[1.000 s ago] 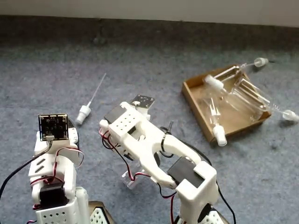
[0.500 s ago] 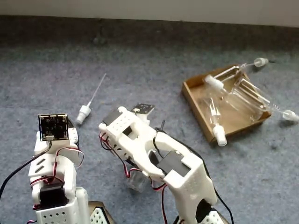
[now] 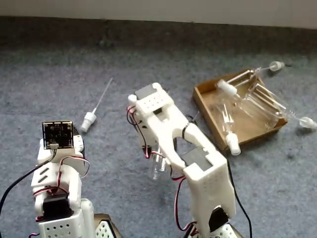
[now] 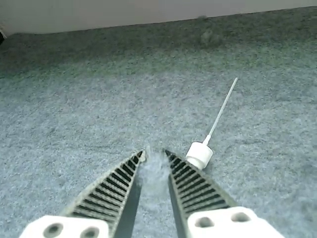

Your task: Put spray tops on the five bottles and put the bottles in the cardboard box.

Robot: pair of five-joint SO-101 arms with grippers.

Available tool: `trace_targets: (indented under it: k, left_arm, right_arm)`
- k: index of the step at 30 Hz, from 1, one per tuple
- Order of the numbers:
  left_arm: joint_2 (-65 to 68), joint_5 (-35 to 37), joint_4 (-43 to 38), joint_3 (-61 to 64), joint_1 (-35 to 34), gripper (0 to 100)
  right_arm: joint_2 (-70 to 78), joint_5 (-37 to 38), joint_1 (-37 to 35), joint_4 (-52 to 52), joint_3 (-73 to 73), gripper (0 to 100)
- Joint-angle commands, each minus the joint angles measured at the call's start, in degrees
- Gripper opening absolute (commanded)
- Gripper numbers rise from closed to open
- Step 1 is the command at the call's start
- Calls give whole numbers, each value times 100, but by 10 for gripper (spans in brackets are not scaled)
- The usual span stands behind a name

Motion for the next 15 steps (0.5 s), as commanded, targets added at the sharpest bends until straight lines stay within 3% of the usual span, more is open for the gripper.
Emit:
trace_targets:
  k: [1,7,15]
  left_arm:
    - [-48,-44,-132,-40,110,11]
    - [-31,-44,-114,-48,127,11]
    - [-22,-334,-114,-66,497,11]
  right_arm:
    - [-136,976,558,154,-426,5]
    - [-198,3279,1288,154,-435,5]
    - [-1780,3666,1156,154,-312,5]
